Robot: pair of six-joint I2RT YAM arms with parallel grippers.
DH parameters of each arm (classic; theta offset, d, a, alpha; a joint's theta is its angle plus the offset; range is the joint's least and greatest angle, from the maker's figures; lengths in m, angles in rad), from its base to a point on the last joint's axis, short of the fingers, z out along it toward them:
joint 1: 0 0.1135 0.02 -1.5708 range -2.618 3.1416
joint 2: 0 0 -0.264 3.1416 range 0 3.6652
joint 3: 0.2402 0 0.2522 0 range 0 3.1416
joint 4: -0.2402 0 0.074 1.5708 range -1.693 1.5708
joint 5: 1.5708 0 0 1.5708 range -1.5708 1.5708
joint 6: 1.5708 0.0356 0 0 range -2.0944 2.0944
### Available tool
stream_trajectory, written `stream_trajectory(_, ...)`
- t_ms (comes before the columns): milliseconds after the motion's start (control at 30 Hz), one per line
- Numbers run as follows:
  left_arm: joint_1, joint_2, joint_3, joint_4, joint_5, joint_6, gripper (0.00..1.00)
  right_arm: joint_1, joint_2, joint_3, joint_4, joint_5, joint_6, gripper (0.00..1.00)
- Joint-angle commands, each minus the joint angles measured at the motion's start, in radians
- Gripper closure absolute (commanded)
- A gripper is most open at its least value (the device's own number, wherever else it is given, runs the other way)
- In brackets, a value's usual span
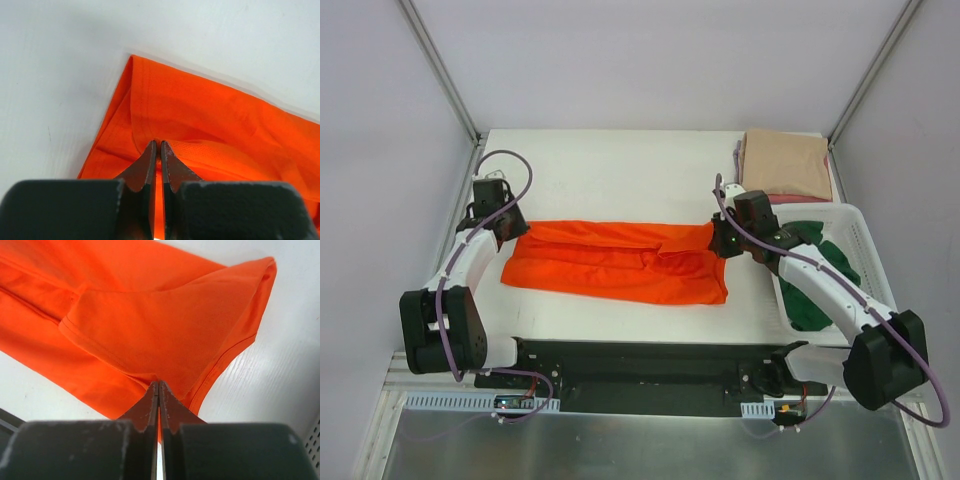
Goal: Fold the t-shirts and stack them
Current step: Fold the other side of the tshirt into a rectangle, then rotate the tshirt 90 degrees
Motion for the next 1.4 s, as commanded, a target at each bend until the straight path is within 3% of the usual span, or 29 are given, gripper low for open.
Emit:
stream_trajectory(0,0.018,-0.021,-0.019,0.046,-0.059,0.002,1.00,0.019,-0.067,-0.037,-0.030,-0.016,0.019,1.00)
stream_trajectory(267,0.021,-0.015,-0.050,0.047,-0.090,-0.020,1.00,0.085,-0.090,-0.134,-0.034,-0.041,0.050,1.00)
stream_trajectory(367,0.021,-0.034,-0.070,0.034,-0.131,-0.036,0.93,0.100,-0.095,-0.169,-0.045,-0.038,0.062,1.00)
stream_trajectory(433,0.022,-0.057,-0.088,0.023,-0.163,-0.052,0.74,0.114,-0.099,-0.192,-0.051,-0.067,0.075,0.95)
stream_trajectory(500,0.021,-0.081,-0.093,-0.011,-0.211,-0.073,0.53,0.123,-0.110,-0.210,-0.056,-0.117,0.084,0.82)
stream_trajectory(533,0.021,-0.090,-0.085,-0.035,-0.234,-0.090,0.44,0.129,-0.119,-0.217,-0.060,-0.142,0.085,0.72)
stream_trajectory(633,0.021,-0.136,-0.058,-0.100,-0.254,-0.144,0.02,0.137,-0.164,-0.208,-0.091,-0.189,0.084,0.22)
stream_trajectory(700,0.019,-0.167,-0.036,-0.110,-0.196,-0.152,0.01,0.140,-0.204,-0.194,-0.096,-0.193,0.085,0.01)
stream_trajectory(833,0.016,-0.169,-0.004,-0.092,0.047,-0.175,0.01,0.140,-0.262,-0.178,-0.031,-0.196,0.160,0.04)
stream_trajectory(967,-0.016,-0.039,0.051,-0.051,0.244,-0.179,0.01,0.142,-0.189,-0.183,0.079,-0.280,0.300,0.04)
stream_trajectory(1133,-0.091,0.139,0.085,-0.042,0.251,-0.196,0.01,0.171,-0.003,-0.174,0.112,-0.292,0.380,0.04)
stream_trajectory(1233,-0.099,0.211,0.070,-0.042,0.226,-0.214,0.01,0.166,0.107,-0.128,0.058,-0.204,0.405,0.04)
stream_trajectory(1367,-0.099,0.222,-0.013,-0.043,0.173,-0.247,0.01,0.075,0.291,-0.033,-0.016,-0.133,0.388,0.04)
